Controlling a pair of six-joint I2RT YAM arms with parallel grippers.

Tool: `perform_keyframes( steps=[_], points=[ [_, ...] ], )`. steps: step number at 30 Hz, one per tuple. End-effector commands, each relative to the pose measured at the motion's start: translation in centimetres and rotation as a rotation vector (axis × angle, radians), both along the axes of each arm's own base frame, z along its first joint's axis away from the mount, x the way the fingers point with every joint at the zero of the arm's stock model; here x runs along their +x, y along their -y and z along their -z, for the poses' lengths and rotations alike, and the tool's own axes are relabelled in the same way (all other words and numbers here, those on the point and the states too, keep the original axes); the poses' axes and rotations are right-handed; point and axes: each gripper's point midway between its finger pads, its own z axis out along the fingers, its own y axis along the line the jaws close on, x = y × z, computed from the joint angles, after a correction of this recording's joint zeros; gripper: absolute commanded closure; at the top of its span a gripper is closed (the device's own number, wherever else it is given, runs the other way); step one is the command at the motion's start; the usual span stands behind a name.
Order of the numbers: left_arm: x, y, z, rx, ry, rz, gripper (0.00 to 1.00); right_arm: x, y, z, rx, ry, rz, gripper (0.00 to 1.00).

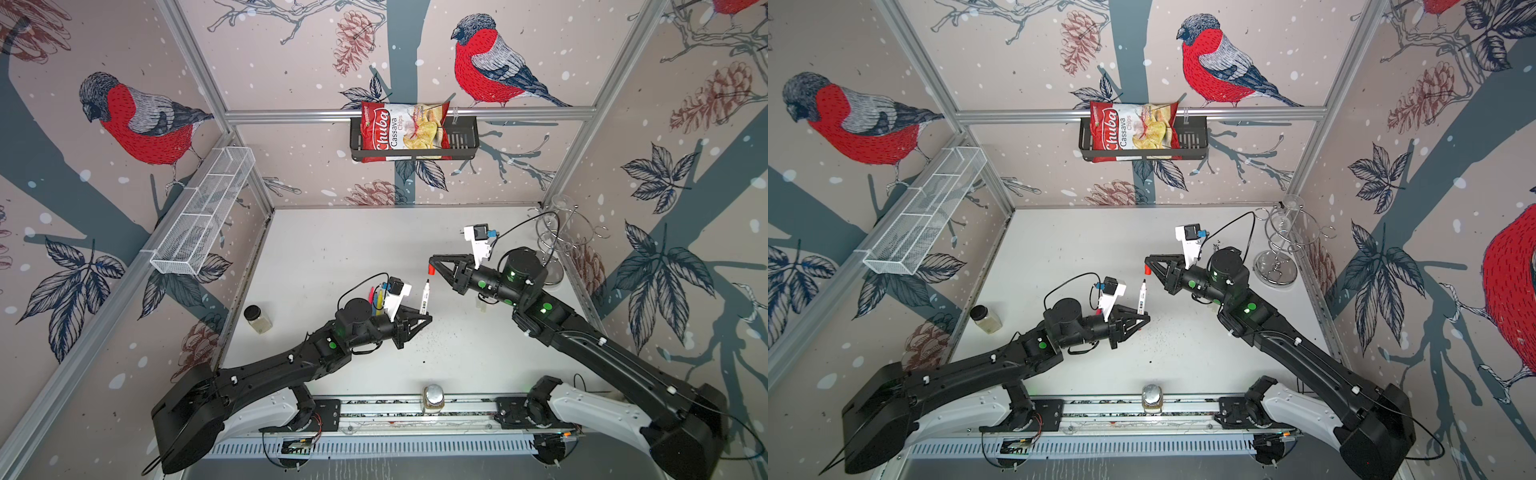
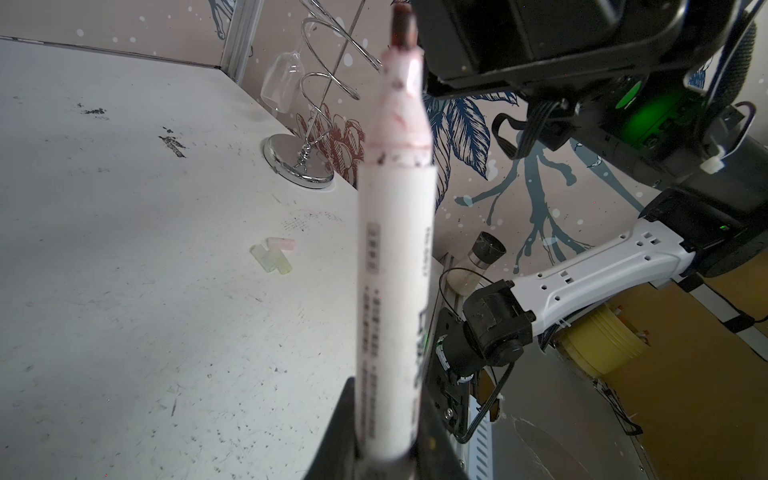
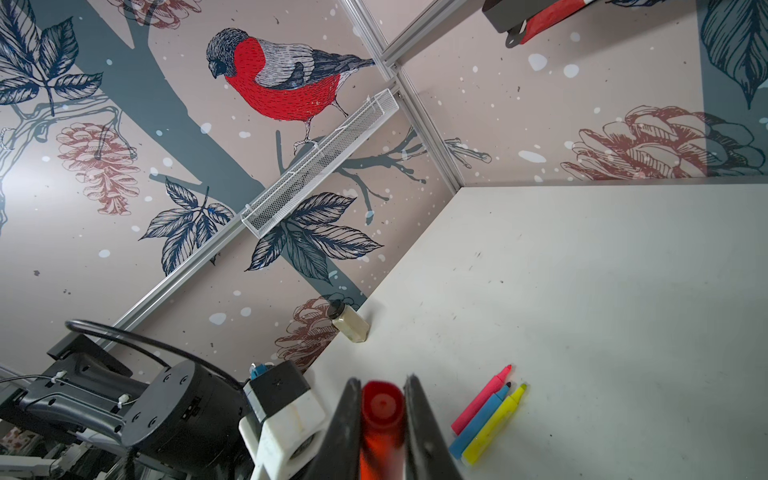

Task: Insert the pens into the pen caps
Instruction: 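Bring the red cap over the marker tip while the left gripper holds it, then press the red cap down onto the marker tip with the right gripper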

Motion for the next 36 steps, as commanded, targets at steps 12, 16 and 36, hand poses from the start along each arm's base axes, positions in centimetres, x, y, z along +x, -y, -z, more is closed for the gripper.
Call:
perform_keyframes(
  steps=[12, 16, 36],
  points=[
    [0.3, 0.1, -1.7, -0.052, 0.045, -0.012, 1.00, -1.0, -0.7, -0.9, 0.035, 0.039, -0.038, 1.00],
    [0.4, 0.1, -1.9, -0.050, 0.048, -0.013, 1.00, -1.2, -0.7, -0.7, 0.033, 0.038, -0.043, 1.00],
    [0.4, -0.4, -3.2, -0.096, 0.074, -0.035, 1.00, -2.6, -1.5, 1.3, 0.012, 0.026, -0.102, 1.00]
  ],
)
